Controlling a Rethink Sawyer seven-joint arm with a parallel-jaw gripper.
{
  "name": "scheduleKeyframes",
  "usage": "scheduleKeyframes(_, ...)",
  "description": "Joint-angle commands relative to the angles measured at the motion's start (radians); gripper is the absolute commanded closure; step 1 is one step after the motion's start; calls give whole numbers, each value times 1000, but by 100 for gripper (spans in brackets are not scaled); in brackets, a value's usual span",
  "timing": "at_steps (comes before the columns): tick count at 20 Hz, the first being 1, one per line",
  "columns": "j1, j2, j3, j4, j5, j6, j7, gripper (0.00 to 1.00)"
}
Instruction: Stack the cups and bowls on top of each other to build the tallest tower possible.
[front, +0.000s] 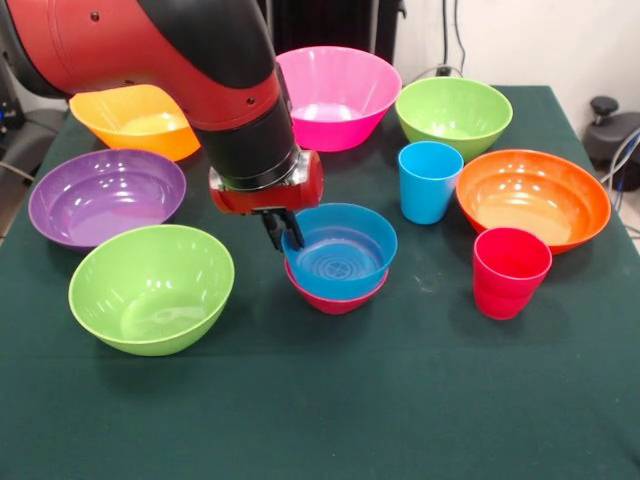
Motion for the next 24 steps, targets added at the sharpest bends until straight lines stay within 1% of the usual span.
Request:
scheduleKeyframes(1,9,36,-2,14,-80,48,-229,100)
scheduleKeyframes(11,4,50,-8,17,-116,8,-236,100)
scheduleKeyframes(15,15,66,-11,6,-112,13,-223,100)
scheduleKeyframes(19,18,61,-8,27,-98,21,-205,100)
scheduleKeyframes(24,14,63,-6,51,-96,1,-189,100)
